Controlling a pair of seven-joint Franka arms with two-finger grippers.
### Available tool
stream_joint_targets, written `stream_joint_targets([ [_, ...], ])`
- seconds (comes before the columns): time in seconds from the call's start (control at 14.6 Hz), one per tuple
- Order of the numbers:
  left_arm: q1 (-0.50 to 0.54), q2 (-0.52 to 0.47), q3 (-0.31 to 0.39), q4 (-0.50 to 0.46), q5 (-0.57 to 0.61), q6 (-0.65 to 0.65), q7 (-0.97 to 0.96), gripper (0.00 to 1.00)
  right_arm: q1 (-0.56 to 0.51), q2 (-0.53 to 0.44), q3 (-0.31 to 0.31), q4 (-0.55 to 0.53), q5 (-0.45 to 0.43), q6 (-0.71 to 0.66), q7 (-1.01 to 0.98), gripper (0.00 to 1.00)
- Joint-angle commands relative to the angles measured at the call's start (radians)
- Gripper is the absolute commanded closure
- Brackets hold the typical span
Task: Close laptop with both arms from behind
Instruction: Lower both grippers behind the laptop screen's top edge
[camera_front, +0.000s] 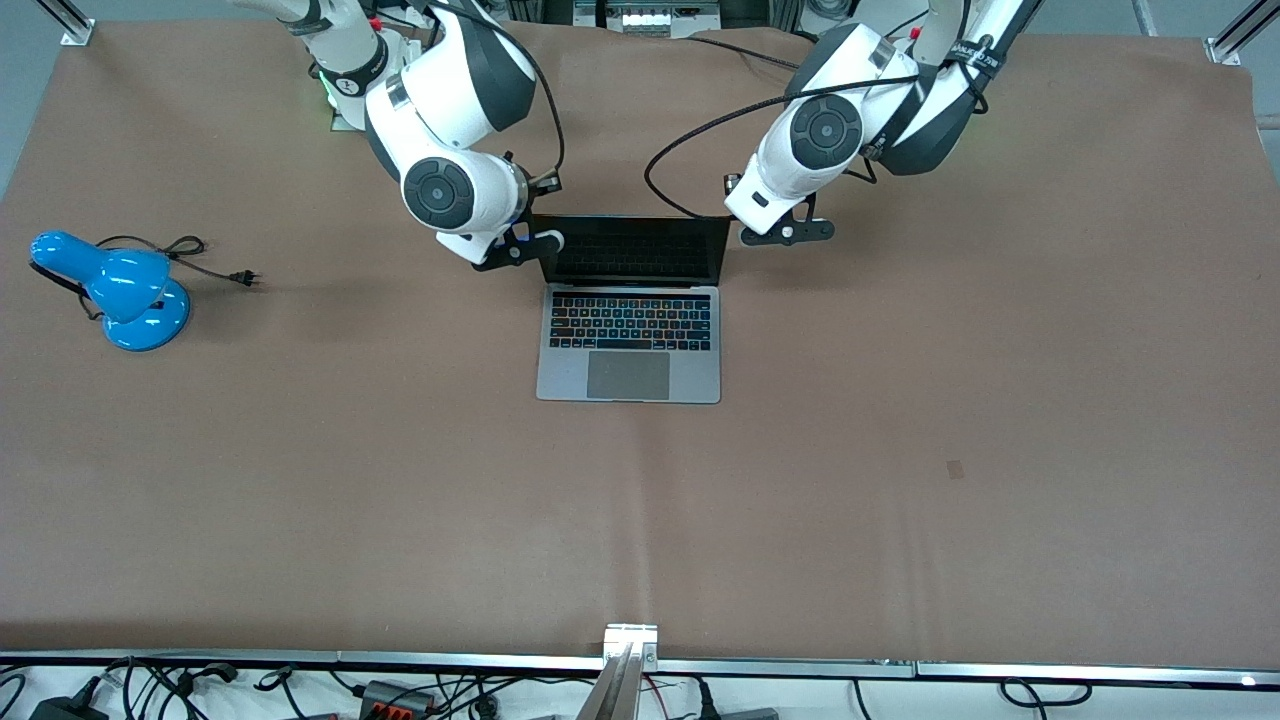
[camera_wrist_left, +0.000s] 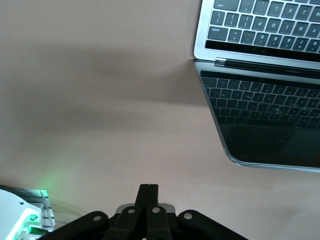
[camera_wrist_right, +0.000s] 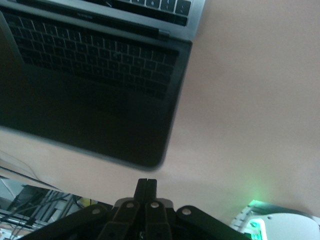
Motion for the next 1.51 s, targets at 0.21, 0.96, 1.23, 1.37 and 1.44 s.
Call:
stream_joint_targets([
  [0.21,0.014,-0.035,-0.085,-0.084,-0.016,0.123,-0.1,1.0,-0.005,0.005,-0.016,0.011,0.036,0.056,0.012,1.0],
  [0.96,-0.015,0.106,-0.079,-0.037,0.047,0.407,-0.151,1.0,-0.011,-0.002,-0.023,0.017,0.03,0.165,0.011,1.0],
  [1.23,-0.017,0.163,-0.039,0.003,0.155,0.482,-0.151,1.0,-0.016,-0.005,-0.034,0.035,0.024,0.214,0.011,1.0],
  [1.37,-0.017,0.23,-0.035,0.055,0.223,0.493,-0.163,1.0,-0.034,-0.003,-0.034,0.035,0.021,0.271,0.008,1.0],
  [1.44,-0.017,0.258,-0.026,0.077,0.223,0.493,-0.163,1.0,-0.045,0.001,-0.034,0.035,0.018,0.289,0.006,1.0],
])
